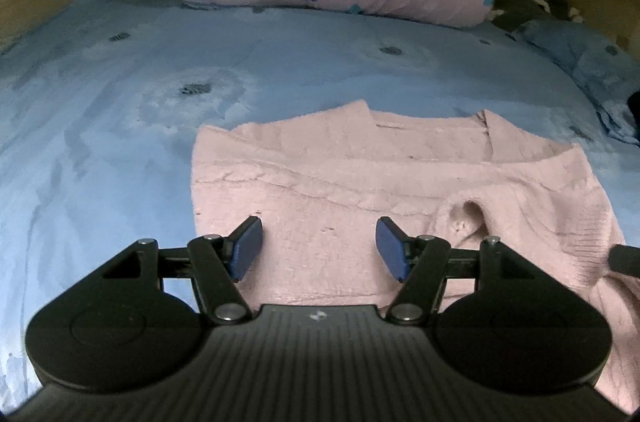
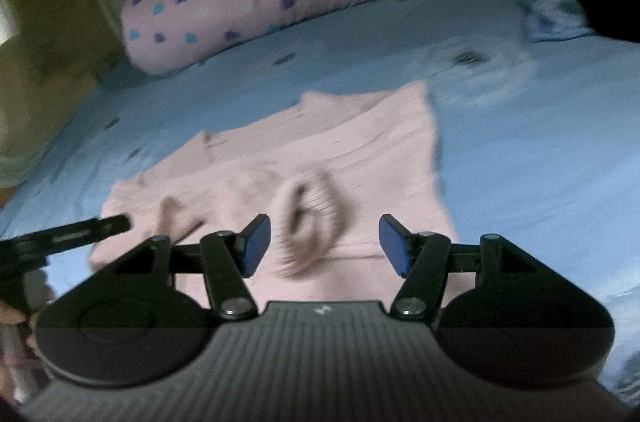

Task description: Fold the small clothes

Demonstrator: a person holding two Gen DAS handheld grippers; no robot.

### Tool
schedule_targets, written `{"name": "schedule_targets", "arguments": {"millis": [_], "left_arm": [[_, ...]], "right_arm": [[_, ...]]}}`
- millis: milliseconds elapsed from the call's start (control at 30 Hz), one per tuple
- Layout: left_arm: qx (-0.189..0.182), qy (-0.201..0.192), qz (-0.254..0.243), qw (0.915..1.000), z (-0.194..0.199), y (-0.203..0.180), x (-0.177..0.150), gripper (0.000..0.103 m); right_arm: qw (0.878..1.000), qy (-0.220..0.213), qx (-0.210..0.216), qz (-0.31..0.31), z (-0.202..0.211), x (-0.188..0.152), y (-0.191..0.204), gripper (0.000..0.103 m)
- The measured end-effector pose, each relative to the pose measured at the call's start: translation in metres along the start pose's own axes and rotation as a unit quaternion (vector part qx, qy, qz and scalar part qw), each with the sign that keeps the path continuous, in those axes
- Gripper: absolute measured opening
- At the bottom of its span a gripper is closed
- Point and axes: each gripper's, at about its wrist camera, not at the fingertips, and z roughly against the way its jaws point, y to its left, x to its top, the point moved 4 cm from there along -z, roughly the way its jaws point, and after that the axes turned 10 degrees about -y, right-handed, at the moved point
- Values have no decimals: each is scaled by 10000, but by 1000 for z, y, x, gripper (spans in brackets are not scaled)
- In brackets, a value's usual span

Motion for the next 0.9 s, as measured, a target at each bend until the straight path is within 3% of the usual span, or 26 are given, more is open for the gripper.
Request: {"name": "schedule_targets", "arguments": {"millis": [233, 400, 467, 500, 533, 667, 767, 900], "left_arm": [[-342, -79, 229, 9991, 4, 1, 6, 69], [-359, 26, 281, 9990, 0, 0, 5, 69], [-362, 41, 309, 9989, -1, 1, 4, 69], [-343, 34, 295, 9990, -2, 1, 4, 69], [-310, 18, 269, 9992, -2, 1, 4, 69], [-240, -13, 229, 9994, -3, 2, 4, 69], [-169, 118, 165, 9997, -9, 3, 0, 69], [-19, 202, -44, 9998, -17, 0, -6, 69]], "right_arm": [[9993, 67, -169, 340, -37, -9, 25, 62], [9993, 253, -113, -238, -54, -16, 17, 63], [9994, 204, -61, -280, -55, -15, 16, 55], [9993, 202, -4, -328, -56, -13, 16, 36], [9990, 240, 67, -359, -56, -11, 15, 26], [9979, 391, 373, -365, -52, 9, 9, 23], [9983, 227, 501, -214, -41, 36, 4, 23], [9993, 226, 239, 149, -39, 67, -8, 23]]}}
